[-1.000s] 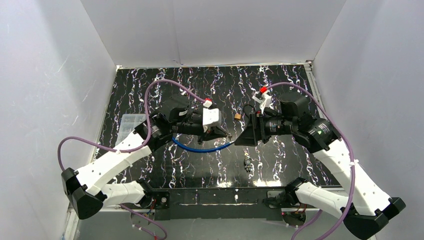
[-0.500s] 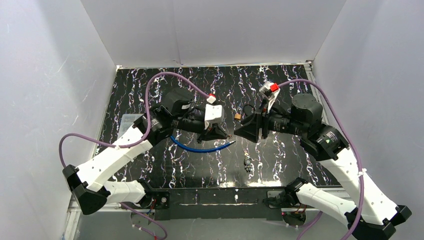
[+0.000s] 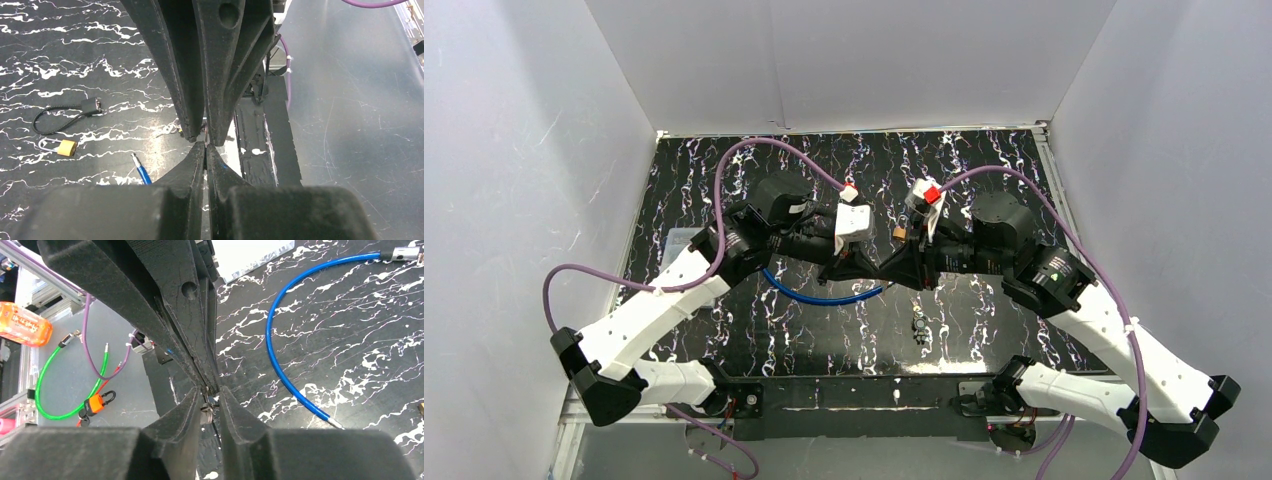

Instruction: Unlock with the key

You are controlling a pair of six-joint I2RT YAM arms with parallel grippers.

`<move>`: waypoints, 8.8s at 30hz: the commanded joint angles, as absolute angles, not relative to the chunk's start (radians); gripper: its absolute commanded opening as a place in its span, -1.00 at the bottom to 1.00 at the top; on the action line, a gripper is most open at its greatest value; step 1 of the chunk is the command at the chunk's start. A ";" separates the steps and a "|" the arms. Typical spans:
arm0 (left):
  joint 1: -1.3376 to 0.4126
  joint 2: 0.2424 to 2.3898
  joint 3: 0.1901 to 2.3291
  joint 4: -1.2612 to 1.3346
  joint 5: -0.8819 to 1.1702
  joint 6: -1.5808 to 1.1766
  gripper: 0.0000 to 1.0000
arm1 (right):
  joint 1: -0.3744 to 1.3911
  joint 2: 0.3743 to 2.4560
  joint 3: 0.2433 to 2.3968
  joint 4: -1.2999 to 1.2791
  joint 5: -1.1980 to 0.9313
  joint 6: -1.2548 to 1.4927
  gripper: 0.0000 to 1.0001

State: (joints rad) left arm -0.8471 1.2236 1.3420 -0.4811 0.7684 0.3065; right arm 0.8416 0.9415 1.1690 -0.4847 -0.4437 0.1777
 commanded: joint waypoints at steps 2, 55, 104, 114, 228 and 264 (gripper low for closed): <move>-0.844 1.228 1.384 -0.513 0.790 0.303 -1.00 | 0.858 0.924 1.208 -0.501 -0.418 0.151 -0.73; -0.845 1.238 1.405 -0.467 0.816 0.275 -0.51 | 0.862 0.867 1.169 -0.431 -0.383 0.246 -0.97; -0.844 1.249 1.442 -0.563 0.836 0.351 -1.00 | 0.862 0.899 1.198 -0.394 -0.356 0.156 -0.17; -0.844 1.249 1.448 -0.568 0.835 0.354 -1.00 | 0.862 0.923 1.203 -0.413 -0.381 0.163 -0.45; -0.649 1.854 1.850 -0.659 0.713 0.314 0.66 | 0.854 0.534 0.921 -0.645 0.299 0.388 -0.97; -0.754 2.566 2.290 -0.583 0.839 1.039 0.60 | 0.848 0.494 0.928 -0.572 0.424 0.453 -0.97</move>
State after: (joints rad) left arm -0.7383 2.5762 2.2439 -0.5653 0.8301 1.0136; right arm 0.8520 0.5112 0.9066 -0.6224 0.4126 0.4465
